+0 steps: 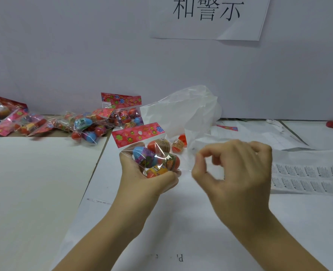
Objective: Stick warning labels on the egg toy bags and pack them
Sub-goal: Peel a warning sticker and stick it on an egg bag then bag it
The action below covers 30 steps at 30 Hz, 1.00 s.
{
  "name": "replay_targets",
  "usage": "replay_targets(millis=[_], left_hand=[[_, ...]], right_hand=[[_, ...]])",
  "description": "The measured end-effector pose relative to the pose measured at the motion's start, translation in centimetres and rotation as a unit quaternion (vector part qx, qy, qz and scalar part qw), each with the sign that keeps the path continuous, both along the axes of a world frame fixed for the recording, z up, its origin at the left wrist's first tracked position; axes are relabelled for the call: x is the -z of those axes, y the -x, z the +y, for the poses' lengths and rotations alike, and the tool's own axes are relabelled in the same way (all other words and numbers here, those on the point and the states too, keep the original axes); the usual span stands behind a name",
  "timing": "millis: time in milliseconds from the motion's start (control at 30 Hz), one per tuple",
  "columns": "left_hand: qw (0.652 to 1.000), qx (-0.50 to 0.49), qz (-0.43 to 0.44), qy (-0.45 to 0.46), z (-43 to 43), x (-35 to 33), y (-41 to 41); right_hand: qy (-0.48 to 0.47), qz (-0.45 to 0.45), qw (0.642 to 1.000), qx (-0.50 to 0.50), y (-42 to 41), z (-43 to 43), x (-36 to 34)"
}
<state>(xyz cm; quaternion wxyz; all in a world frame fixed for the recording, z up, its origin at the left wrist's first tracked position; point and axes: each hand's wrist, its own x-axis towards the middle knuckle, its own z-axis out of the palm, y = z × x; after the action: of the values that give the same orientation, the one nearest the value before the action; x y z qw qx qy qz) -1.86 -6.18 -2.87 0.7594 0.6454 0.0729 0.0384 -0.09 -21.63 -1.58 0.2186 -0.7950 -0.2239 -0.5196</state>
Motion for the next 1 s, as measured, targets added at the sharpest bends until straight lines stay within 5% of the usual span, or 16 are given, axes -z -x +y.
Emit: replay_targets(millis=[133,367,567,700,800,1000], left_hand=[[0.999,-0.022,-0.016,-0.018,-0.1,0.5,0.0],[0.999,-0.035,-0.023,-0.003,0.0,0.8,-0.1],[0.998,-0.043,-0.038,0.041,0.4,0.3,-0.3],[0.996,-0.064,-0.047,0.037,0.5,0.1,-0.4],[0.996,-0.063,-0.059,0.021,0.5,0.1,-0.3],[0.994,-0.076,-0.081,-0.014,0.2,-0.1,0.1]], right_hand=[[0.09,-0.074,0.993,0.005,0.4,0.6,0.5],[0.143,-0.065,0.986,-0.063,0.8,1.2,0.9],[0.033,0.128,0.97,-0.206,0.9,0.6,0.2],[-0.209,0.302,0.889,-0.275,1.2,0.5,-0.4],[-0.218,0.46,0.813,-0.282,0.7,0.6,-0.4],[-0.23,0.452,0.796,-0.331,0.8,1.0,-0.3]])
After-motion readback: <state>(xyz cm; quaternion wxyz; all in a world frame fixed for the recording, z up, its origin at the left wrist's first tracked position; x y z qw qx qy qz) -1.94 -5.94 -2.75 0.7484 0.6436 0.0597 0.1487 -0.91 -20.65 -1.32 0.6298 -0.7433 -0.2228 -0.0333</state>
